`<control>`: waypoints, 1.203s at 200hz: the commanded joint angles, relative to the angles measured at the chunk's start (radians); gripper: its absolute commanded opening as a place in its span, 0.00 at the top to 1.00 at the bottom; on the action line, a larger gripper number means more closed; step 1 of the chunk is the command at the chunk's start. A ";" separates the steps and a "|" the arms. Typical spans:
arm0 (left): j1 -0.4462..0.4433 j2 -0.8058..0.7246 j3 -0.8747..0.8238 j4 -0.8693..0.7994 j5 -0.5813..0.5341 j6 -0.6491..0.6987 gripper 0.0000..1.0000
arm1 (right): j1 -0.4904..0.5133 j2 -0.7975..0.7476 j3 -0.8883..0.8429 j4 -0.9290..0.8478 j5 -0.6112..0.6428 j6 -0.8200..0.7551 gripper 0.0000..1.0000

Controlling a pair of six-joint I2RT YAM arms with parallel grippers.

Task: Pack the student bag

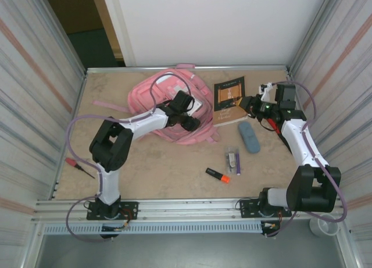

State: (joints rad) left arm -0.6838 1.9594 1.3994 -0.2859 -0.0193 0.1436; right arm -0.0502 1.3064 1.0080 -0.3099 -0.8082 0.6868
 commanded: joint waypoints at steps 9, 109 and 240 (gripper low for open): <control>-0.021 0.051 0.045 -0.072 -0.049 0.068 0.24 | 0.009 -0.025 -0.012 0.051 -0.034 -0.025 1.00; -0.011 -0.133 -0.061 0.063 -0.043 0.051 1.00 | 0.043 -0.119 -0.009 -0.188 0.149 -0.144 1.00; 0.353 -0.341 -0.123 0.254 0.660 -0.251 1.00 | 0.337 0.100 -0.052 0.120 -0.062 0.053 1.00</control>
State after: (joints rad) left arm -0.3458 1.6417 1.2480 -0.1253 0.4850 -0.0582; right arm 0.2291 1.2903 0.8761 -0.4141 -0.7944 0.6605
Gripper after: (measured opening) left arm 0.081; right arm 0.164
